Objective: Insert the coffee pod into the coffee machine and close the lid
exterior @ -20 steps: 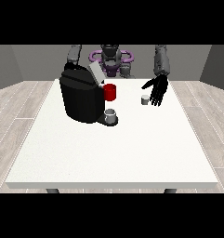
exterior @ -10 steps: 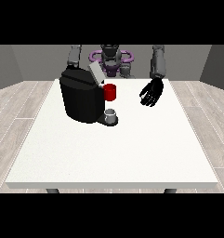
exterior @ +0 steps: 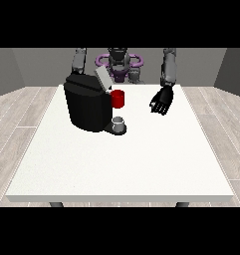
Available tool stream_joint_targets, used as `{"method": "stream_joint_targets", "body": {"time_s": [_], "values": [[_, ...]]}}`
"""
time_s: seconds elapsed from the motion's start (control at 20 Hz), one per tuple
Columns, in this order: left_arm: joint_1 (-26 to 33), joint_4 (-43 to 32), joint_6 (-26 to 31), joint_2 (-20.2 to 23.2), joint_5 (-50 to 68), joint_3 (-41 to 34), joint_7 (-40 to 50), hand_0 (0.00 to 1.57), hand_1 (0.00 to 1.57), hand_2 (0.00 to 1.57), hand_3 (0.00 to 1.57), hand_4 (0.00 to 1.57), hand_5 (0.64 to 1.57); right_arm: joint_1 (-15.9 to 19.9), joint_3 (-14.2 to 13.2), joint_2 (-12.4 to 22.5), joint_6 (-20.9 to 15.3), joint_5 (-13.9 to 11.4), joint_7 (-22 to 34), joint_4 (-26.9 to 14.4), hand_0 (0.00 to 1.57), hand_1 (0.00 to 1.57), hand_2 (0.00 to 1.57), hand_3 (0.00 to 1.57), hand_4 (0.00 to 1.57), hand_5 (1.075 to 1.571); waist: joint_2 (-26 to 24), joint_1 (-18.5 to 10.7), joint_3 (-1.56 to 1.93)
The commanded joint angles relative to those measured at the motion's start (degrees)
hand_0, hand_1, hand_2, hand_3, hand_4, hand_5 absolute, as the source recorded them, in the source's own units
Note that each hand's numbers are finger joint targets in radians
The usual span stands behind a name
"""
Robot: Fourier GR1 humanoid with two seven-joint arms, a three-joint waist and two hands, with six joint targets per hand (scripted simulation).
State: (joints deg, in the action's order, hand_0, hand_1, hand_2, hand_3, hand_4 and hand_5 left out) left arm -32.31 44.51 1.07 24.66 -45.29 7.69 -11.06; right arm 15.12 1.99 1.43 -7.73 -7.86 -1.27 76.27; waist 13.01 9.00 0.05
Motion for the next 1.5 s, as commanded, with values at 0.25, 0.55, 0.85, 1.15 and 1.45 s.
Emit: {"method": "stream_joint_targets", "body": {"time_s": [0.25, 0.55, 0.85, 1.15, 1.45], "values": [[-2.3, -5.0, 2.5, -2.0, -4.1, 0.5, -0.4, 0.91, 0.91, 1.05, 0.96, 0.41, 1.571, 0.5, -2.6, 2.2, -2.1, -1.7, 1.0, -5.1, 0.0, 0.0, 0.0, 0.0, 0.0, 1.571, -2.6, -1.6, -0.06], [-3.6, -5.3, 0.3, -4.1, -1.2, -3.2, -5.7, 1.37, 1.37, 1.37, 1.3, 0.48, 1.571, -1.8, -1.2, 0.6, -4.9, -4.1, -0.9, -5.6, 0.0, 0.0, 0.0, 0.0, 0.0, 1.571, -3.2, -1.7, -0.07], [-9.2, -1.8, 11.5, -4.0, 1.2, -4.1, -3.0, 1.42, 1.42, 1.41, 1.33, 0.52, 1.571, -1.0, -3.5, 1.5, -4.4, -3.4, -4.0, -12.8, 0.0, 0.0, 0.0, 0.0, 0.0, 1.571, -6.9, -5.0, -0.02], [-15.3, -0.9, 18.6, -3.9, 2.0, -5.1, -0.4, 1.42, 1.42, 1.4, 1.33, 0.53, 1.571, -1.2, -3.0, 2.2, -1.6, -2.5, -2.6, -11.9, 0.0, 0.0, 0.0, 0.0, 0.0, 1.571, -9.2, -2.0, -0.03], [-16.1, 0.8, 19.9, -7.8, 1.2, -4.9, 4.3, 1.4, 1.4, 1.4, 1.34, 0.6, 1.571, -0.9, -3.0, 1.5, -0.3, -1.0, -1.1, -9.1, 0.0, 0.0, 0.0, 0.0, 0.0, 1.571, -11.5, -1.1, -0.04]]}}
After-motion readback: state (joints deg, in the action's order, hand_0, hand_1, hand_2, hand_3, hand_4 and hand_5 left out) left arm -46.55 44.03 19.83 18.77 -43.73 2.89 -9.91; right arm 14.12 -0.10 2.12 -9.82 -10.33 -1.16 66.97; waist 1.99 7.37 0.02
